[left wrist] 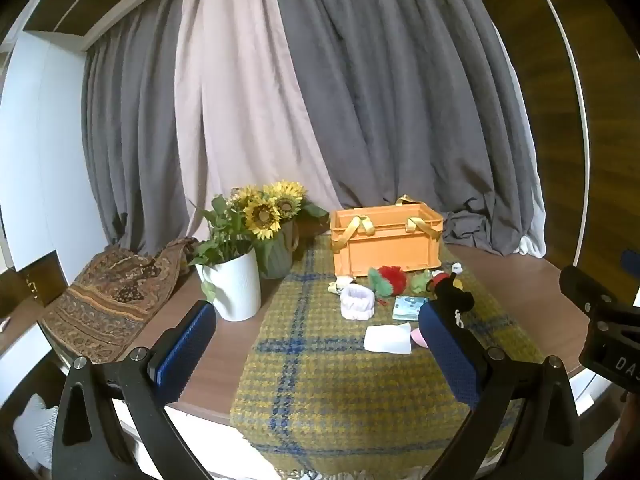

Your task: Organize soft objects

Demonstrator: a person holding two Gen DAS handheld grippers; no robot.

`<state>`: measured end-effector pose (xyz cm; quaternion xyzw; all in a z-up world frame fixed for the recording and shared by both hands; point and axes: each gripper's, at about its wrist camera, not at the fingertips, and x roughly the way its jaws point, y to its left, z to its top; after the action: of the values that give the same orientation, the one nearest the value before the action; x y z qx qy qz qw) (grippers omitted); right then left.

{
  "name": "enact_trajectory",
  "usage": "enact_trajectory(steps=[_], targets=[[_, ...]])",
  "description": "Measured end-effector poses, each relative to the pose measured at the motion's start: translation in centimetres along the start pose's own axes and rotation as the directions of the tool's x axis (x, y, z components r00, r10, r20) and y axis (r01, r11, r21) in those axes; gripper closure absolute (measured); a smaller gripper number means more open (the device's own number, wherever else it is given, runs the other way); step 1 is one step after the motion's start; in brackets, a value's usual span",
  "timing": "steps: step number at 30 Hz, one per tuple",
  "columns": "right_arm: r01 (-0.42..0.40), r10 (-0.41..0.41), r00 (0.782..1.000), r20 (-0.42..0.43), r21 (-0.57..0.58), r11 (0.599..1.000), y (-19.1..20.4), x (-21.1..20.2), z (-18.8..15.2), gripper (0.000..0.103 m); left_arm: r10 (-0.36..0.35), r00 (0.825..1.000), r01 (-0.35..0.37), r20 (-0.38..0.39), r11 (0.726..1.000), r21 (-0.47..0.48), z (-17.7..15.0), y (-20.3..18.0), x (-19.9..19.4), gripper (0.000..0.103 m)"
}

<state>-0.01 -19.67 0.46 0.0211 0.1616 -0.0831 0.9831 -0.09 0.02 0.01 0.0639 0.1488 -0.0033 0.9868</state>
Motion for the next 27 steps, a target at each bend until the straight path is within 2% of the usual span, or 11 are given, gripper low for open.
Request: enact_trajectory(steps=[9, 12, 27], targets=[[0.001, -0.001, 1.0, 0.004, -0.001, 1.0, -0.1, -0.2, 0.0, 0.0, 0.021, 1.0, -0.021, 0.011, 1.0, -0.002, 0.0, -0.4, 0.2, 0.0], [0.002, -0.002, 1.0, 0.003, -0.001, 1.0, -0.1, 0.0, -0.6, 0.0, 0.019, 1.0, -0.019, 0.017, 1.0, -0.01, 1.5, -0.1, -0.5, 0.0], [0.017, -0.017, 1.0, 0.01, 0.004, 1.0, -0.7, -0.7, 0.3, 0.0, 0.001, 1.0, -0.001, 0.025, 1.0, -0.008, 1.8, -0.3, -0.7, 0.0]])
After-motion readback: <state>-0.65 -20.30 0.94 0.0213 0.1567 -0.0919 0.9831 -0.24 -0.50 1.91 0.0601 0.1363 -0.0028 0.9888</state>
